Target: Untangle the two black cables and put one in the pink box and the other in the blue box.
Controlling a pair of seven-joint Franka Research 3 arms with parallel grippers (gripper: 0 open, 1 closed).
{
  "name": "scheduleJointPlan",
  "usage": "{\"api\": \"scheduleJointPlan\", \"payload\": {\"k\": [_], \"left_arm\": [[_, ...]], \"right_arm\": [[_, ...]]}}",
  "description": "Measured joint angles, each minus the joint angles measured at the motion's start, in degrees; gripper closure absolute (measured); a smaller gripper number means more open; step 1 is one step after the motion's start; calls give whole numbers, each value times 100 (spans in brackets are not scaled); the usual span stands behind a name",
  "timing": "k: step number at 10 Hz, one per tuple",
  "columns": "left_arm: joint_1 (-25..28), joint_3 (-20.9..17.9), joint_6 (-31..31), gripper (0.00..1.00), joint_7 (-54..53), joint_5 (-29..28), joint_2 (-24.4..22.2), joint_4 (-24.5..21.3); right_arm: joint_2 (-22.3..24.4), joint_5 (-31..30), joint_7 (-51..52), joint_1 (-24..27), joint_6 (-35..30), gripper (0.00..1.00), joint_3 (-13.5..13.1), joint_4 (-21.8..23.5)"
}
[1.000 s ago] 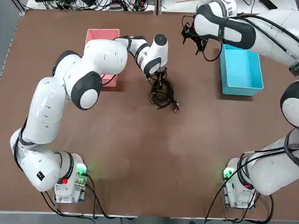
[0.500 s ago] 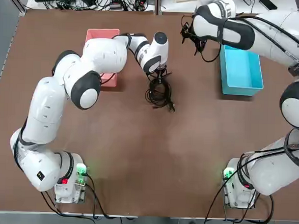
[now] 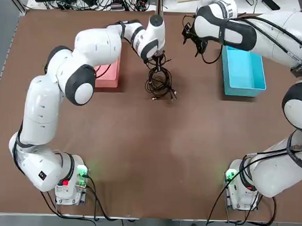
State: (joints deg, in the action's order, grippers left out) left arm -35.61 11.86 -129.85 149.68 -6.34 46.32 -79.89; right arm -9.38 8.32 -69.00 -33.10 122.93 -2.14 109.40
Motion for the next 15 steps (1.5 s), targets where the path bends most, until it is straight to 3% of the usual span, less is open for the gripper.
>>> {"api": "scheduleJointPlan", "payload": {"k": [2, 8, 15], "left_arm": [[131, 5, 457, 81, -4, 637, -57, 271], [117, 36, 864, 81, 458, 888, -714, 430], [279, 6, 1008, 81, 560, 912, -808, 503]], "right_arm": [[0, 19, -614, -88, 21, 0, 1, -2], [-139, 33, -2645, -462, -32, 0, 1, 14], [-101, 70, -2830, -473, -512, 1, -1, 38]]}}
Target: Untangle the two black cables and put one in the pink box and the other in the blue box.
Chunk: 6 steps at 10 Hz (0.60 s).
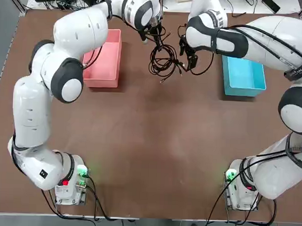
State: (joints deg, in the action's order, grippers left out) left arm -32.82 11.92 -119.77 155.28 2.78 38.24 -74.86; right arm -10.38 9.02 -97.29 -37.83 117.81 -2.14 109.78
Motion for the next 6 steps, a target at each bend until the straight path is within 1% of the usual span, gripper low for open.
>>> {"api": "scheduleJointPlan", "payload": {"k": [2, 6], "left_arm": [[19, -3, 0, 81, 0, 43, -1, 24], [24, -8, 11, 81, 0, 88, -22, 66]], "right_arm": [[20, 93, -78, -112, -52, 1, 4, -1], [79, 123, -760, -430, -61, 2, 5, -1]]}}
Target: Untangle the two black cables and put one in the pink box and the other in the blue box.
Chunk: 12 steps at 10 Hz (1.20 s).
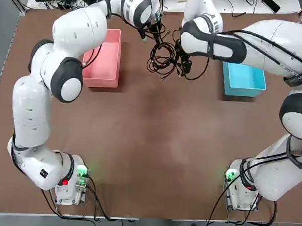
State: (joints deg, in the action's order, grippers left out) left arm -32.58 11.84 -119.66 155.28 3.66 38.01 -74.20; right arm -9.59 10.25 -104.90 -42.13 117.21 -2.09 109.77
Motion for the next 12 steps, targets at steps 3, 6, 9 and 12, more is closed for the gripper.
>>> {"api": "scheduleJointPlan", "payload": {"k": [3, 6, 9, 12], "left_arm": [[0, 0, 3, 81, 0, 9, -5, 1], [0, 0, 3, 81, 0, 9, -5, 1], [-2, -1, 4, 81, 0, 9, -6, 2], [-5, 4, 4, 81, 0, 9, -11, 2]], "right_arm": [[0, 0, -154, -10, 20, 5, -21, 0], [0, 1, -166, -6, 98, 19, -65, 2], [-40, 1, -176, -3, 317, 36, -80, 45], [-126, 1, -182, 2, 392, 59, -86, 50]]}}
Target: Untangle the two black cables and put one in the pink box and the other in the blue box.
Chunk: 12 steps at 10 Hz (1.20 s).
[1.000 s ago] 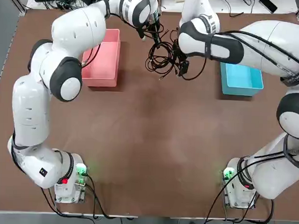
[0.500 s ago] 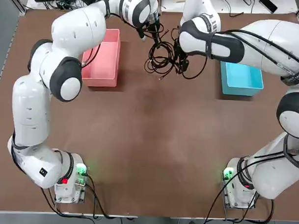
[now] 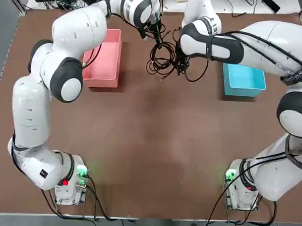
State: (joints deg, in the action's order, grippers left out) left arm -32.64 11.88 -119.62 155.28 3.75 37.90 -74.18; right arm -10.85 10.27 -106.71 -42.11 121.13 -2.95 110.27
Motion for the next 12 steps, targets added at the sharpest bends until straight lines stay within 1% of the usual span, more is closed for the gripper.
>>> {"api": "scheduleJointPlan", "payload": {"k": [3, 5, 7, 8, 10, 12], "left_arm": [[-5, 4, 15, 81, 0, 4, -2, 0], [-6, 8, 47, 81, 0, 6, -7, 0], [-6, 8, 58, 81, 0, 7, -10, 0], [-6, 9, 60, 81, 0, 9, -10, 0], [-6, 5, 61, 81, 0, 11, -13, 11], [-1, -15, 67, 81, -5, 11, -14, 15]], "right_arm": [[0, 0, -6, 12, 0, 82, -3, 0], [0, 0, -5, 13, -11, 91, -3, 0], [1, 0, 23, 51, -123, 91, -11, -19], [7, 0, 156, 116, -293, 91, -22, -44], [46, 0, 706, 394, -901, 91, -48, -271], [94, -3, 1487, 818, -1527, 91, -75, -593]]}}
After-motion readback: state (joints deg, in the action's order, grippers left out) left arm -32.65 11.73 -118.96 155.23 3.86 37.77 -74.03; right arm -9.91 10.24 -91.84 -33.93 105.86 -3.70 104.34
